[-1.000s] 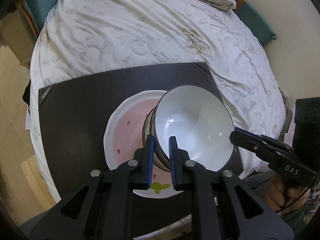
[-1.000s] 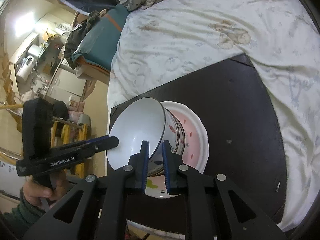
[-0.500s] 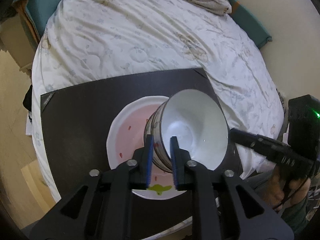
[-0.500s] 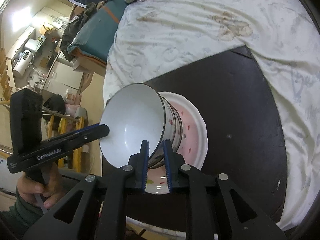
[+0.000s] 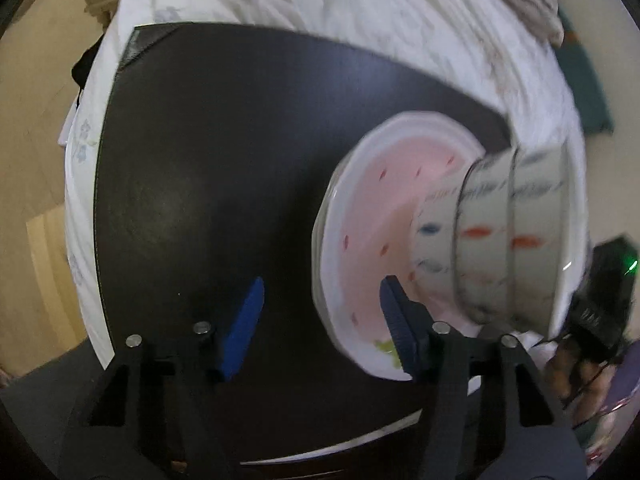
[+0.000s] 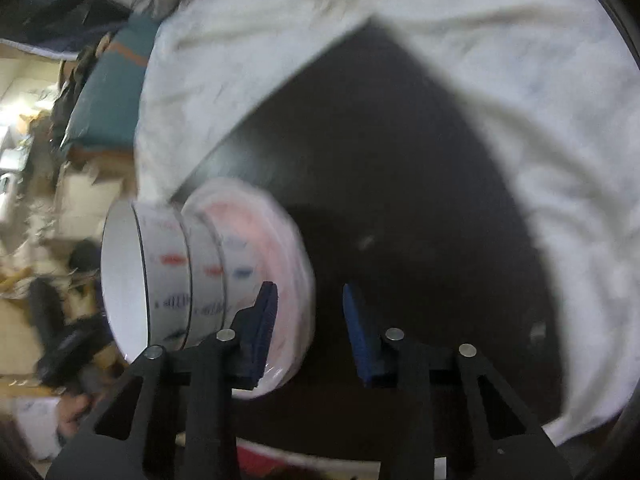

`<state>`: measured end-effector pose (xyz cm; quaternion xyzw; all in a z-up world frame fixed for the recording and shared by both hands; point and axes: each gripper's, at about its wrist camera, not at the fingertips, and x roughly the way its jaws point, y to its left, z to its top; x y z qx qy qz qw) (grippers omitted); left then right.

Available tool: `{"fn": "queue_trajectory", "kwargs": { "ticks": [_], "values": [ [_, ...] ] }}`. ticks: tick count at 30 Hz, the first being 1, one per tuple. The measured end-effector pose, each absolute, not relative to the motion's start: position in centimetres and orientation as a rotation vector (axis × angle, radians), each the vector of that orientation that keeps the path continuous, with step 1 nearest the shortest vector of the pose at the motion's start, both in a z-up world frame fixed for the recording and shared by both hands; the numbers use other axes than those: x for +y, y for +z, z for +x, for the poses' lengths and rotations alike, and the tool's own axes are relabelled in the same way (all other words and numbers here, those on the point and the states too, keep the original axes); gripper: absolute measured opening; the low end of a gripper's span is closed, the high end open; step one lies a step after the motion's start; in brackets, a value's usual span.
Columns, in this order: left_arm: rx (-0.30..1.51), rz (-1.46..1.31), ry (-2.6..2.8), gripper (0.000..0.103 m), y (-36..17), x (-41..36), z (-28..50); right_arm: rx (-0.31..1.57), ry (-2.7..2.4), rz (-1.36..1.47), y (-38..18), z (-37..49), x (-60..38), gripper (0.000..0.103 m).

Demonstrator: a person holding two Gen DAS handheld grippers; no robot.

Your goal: Organize plates and bowls

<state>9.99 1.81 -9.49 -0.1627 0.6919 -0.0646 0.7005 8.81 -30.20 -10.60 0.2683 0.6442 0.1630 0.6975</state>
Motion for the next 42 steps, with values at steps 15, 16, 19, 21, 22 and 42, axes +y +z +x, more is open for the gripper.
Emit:
{"fn": "queue_trajectory", "kwargs": {
  "ticks": [15, 16, 19, 21, 22, 42],
  "values": [
    [1.651, -0.361, -0.233, 0.034, -12.9, -1.3, 10.6, 1.549, 0.39, 0.421, -13.2, 8.8, -26.1, 0.025],
    [1.65, -0.355, -0.236, 0.034, -12.9, -1.3, 10.7, 1.55, 0.391, 0.407, -13.2, 9.0, -26.0, 0.025],
    [1.649, -0.375, -0.229, 0.034, -13.1, -0.8, 11.4, 1.552, 0.396, 0.411, -13.2, 9.2, -26.0, 0.025],
    [1.641, -0.371, -0.218, 0.034, -12.9, 0.2, 11.7, 1.552, 0.397, 0.398, -13.1, 9.8, -25.7, 0.025],
    [1.64, -0.369, -0.215, 0.034, -13.0, 0.3, 11.9, 1.554, 0.393, 0.398, -13.2, 10.5, -25.4, 0.025],
    [1.559, -0.356, -0.163, 0.034, -13.0, -1.0, 21.4, 1.438, 0.312, 0.509, -13.9, 20.1, -26.2, 0.026]
  ]
}}
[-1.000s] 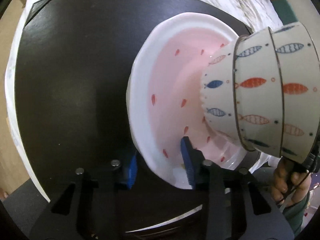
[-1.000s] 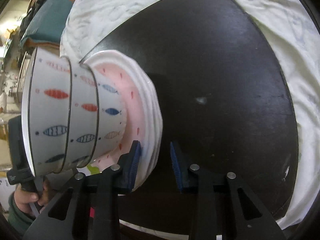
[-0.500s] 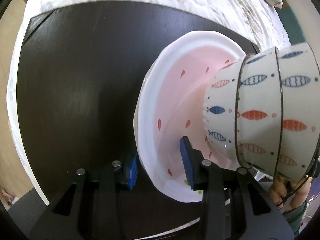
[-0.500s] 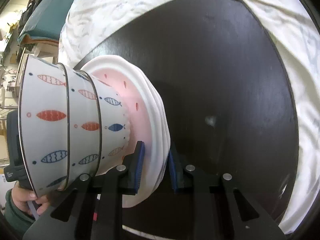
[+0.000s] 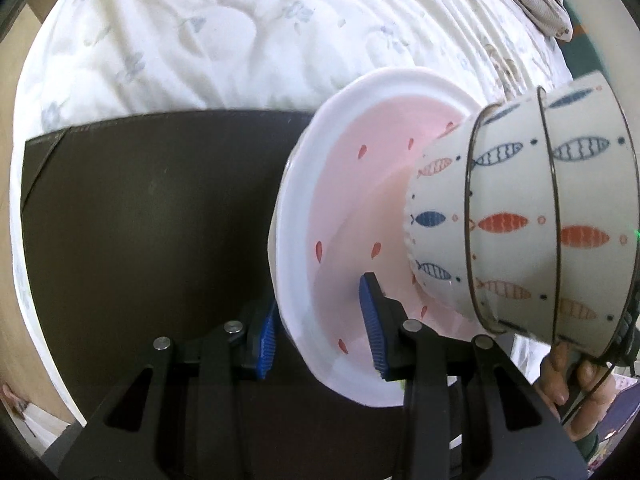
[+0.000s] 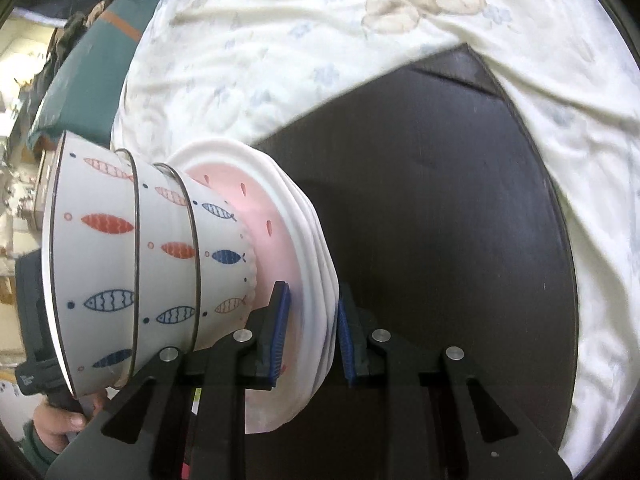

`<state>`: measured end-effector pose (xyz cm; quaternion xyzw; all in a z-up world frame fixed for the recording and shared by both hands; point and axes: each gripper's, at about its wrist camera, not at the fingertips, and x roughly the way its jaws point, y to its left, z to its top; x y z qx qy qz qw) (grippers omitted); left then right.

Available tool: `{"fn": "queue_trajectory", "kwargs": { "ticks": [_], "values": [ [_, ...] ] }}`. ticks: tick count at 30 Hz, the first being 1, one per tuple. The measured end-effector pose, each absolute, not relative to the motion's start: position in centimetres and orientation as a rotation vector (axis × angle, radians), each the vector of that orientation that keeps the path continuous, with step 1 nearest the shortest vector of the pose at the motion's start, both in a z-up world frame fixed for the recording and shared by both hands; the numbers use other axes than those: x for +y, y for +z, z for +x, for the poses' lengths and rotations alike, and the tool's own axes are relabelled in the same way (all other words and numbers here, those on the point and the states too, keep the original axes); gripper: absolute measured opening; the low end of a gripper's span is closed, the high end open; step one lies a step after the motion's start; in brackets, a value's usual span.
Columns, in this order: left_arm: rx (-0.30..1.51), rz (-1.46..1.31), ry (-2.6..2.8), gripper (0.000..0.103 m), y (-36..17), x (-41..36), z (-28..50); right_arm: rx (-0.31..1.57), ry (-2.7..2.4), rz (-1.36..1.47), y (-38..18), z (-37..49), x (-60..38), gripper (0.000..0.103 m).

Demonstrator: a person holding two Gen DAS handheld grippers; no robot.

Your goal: Organize plates and bowls

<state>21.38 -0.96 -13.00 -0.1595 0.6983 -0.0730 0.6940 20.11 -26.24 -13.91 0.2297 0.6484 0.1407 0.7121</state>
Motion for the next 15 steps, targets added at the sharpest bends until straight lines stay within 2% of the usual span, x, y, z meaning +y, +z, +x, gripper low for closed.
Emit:
{"fn": "queue_trajectory", "kwargs": {
  "ticks": [10, 14, 15],
  "values": [
    [1.519, -0.353, -0.13, 0.035, -11.7, 0.7, 20.2, 1.396, 0.286, 0.515, -14.0, 21.7, -26.5, 0.024],
    [1.406, -0.344, -0.021, 0.035, -9.1, 1.6, 19.4, 1.355, 0.233, 0.574, -12.4, 20.2, -29.1, 0.027],
    [1.355, -0.367, -0.003, 0.041, -8.2, 2.2, 19.1, 1.328, 0.211, 0.582, -11.8, 20.0, -29.6, 0.027]
  ]
}}
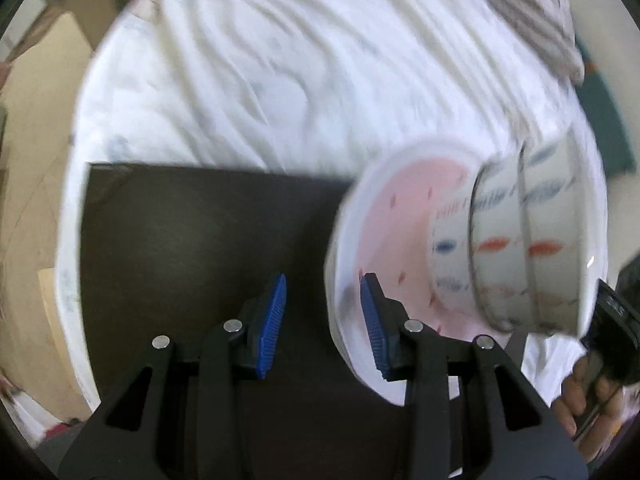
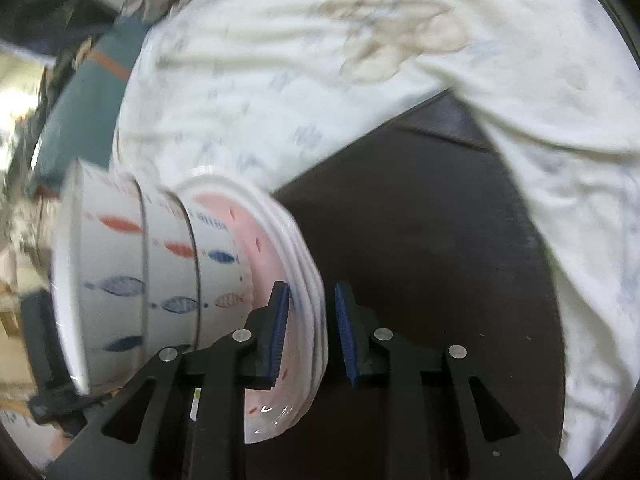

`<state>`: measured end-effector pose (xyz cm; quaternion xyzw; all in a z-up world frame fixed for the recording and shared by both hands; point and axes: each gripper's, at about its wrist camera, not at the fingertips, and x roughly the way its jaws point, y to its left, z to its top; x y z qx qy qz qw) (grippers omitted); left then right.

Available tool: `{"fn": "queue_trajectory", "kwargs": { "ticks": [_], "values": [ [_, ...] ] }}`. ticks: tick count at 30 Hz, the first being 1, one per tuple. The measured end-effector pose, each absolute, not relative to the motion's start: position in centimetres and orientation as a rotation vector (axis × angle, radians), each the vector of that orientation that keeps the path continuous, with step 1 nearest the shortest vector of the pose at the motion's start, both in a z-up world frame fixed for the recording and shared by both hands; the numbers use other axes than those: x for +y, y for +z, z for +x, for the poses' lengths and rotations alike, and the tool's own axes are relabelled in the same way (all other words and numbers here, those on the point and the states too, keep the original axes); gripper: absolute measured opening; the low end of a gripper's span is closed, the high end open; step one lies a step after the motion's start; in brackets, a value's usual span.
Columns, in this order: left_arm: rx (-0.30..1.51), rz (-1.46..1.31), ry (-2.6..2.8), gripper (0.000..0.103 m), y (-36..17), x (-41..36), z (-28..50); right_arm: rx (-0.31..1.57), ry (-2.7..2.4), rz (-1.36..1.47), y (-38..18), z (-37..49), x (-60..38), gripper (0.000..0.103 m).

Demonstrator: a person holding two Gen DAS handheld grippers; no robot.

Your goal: Organize plates and bowls

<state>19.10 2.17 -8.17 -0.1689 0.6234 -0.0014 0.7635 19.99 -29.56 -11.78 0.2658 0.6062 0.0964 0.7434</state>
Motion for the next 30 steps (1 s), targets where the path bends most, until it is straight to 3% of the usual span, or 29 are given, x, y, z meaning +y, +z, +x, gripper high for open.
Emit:
{"fn": "queue_trajectory", "kwargs": {
  "ticks": [3, 6, 11, 16, 30],
  "values": [
    [1.238, -0.413, -0.041, 0.063, -6.2, 2.1, 18.5, 1.195, 0.203, 0.703, -9.6, 19.4, -31.6, 0.027],
    [1.184, -0.408, -0.106, 0.069, -5.2, 0.8, 18.6, 1.123, 0.261, 0.788, -8.7, 19.9, -32.1, 0.028],
    [1.216, -0.471, -0.121, 0.069, -5.6, 0.6, 18.9, 1.132, 0.397, 0.917, -9.9, 21.3, -30.8, 0.028],
    [1.209, -0.461, -0.072, 0.069, -6.3, 1.2, 19.6, 1.157, 0.38, 1.004, -11.4, 21.9, -31.0, 0.034],
    [1.237, -0.461, -0.096, 0.069, -7.0, 0.7, 19.9, 1.196, 0.346, 0.879, -11.7, 22.0, -29.5, 0.033]
  ]
}}
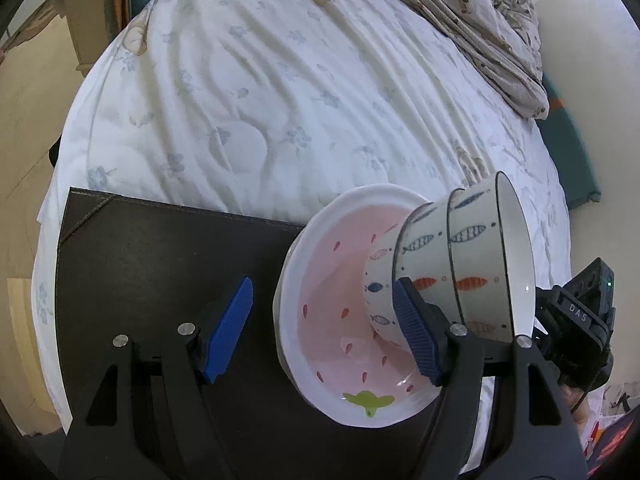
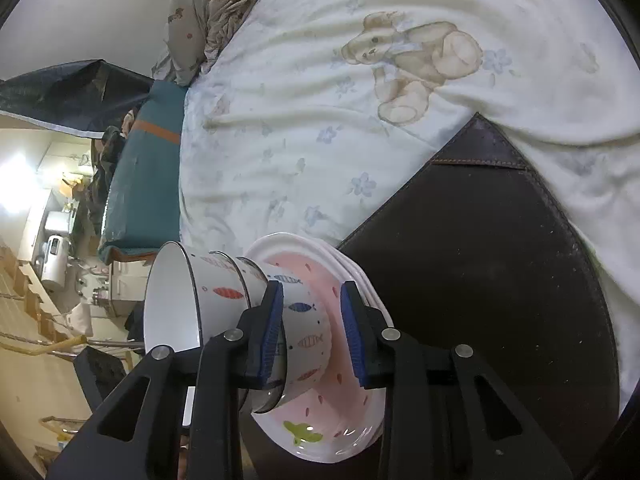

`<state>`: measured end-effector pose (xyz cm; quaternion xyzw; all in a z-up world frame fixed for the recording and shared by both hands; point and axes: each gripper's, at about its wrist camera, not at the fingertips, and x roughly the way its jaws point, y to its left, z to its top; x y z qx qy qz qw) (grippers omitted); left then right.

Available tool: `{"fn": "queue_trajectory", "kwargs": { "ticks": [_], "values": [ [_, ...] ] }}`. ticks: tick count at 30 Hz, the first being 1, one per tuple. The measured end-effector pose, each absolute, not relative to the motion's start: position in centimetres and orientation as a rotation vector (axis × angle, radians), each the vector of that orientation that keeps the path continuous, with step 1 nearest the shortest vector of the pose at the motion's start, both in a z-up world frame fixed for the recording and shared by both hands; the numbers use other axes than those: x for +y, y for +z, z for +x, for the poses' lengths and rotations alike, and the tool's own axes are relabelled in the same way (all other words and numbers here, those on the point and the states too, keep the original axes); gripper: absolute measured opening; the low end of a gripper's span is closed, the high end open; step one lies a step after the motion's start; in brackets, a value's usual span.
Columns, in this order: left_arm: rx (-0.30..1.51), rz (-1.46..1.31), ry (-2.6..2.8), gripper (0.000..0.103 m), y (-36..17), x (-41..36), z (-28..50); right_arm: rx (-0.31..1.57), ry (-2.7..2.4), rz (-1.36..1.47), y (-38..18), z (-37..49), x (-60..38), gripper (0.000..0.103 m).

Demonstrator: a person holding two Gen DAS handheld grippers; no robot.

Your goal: Organize plates and bowls

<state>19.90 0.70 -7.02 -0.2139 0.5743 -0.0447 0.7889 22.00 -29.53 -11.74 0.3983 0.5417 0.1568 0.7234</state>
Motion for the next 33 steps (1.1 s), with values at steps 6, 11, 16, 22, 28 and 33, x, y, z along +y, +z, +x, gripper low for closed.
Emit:
{"fn": "queue_trajectory", "kwargs": {
  "ticks": [6, 11, 16, 22, 28, 33],
  "values": [
    [1.237, -0.465, -0.043, 0.069, -7.2, 1.9, 19.8, 1.212, 0.371, 0.892, -11.9, 21.8, -28.9, 0.033],
    [1.21, -0.426, -0.024, 0.069, -6.5, 2.5, 19.5, 1.222, 0.393, 0.856, -11.6, 21.9, -28.0, 0.033],
    [1.178, -0.305, 0.018, 0.069, -4.4, 2.3, 17.9, 1.173, 0.339, 0.722, -9.6, 21.1, -28.4, 0.034],
    [1.108, -0.212, 0.011, 0.069, -0.6, 2.0, 14.4, 1.067, 0.306, 0.512, -4.5, 17.5, -27.7, 0.075],
    [1.024, -0.173, -0.06, 0.071, 2.7, 0.8, 8.8, 0.954, 0.317, 0.325, 0.5, 12.1, -26.3, 0.097],
    [0.973, -0.175, -0.11, 0.079, 4.9, 0.7, 4.9, 0.886, 0.277, 0.329, 3.2, 7.4, -26.3, 0.103]
  ]
}}
